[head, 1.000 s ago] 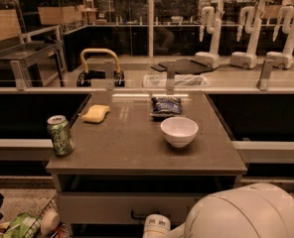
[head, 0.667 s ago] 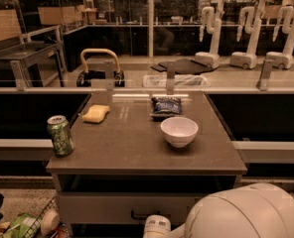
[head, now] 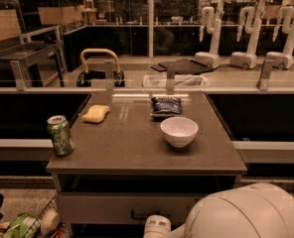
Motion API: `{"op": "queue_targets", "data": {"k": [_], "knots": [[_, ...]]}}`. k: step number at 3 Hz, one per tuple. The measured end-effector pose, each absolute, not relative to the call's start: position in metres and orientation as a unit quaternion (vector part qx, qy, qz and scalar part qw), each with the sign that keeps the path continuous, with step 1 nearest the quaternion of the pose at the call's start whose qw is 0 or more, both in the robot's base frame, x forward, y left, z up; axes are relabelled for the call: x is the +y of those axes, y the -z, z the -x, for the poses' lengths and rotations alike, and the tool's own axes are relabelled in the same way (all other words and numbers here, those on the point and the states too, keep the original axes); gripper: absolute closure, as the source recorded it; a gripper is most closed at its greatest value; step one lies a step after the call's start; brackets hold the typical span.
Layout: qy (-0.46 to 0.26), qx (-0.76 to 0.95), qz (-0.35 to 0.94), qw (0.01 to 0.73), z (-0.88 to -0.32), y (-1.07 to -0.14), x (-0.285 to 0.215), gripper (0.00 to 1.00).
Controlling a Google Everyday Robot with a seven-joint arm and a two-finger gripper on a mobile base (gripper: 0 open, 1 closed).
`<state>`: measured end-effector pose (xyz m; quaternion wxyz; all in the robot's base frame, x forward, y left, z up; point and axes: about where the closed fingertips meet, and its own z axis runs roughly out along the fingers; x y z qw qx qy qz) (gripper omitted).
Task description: Open middle drawer
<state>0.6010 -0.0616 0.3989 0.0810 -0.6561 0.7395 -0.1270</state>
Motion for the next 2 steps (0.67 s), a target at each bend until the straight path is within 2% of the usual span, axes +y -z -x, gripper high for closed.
{"op": "queue_targets", "data": {"k": [1,2], "knots": [[0.127,0.739,0.656,0.081,-0.6010,-0.3991,-0.0616,0.97],[0.127,0.739,0.656,0.081,-0.6010,-0.3993,-0.0616,0.74]]}}
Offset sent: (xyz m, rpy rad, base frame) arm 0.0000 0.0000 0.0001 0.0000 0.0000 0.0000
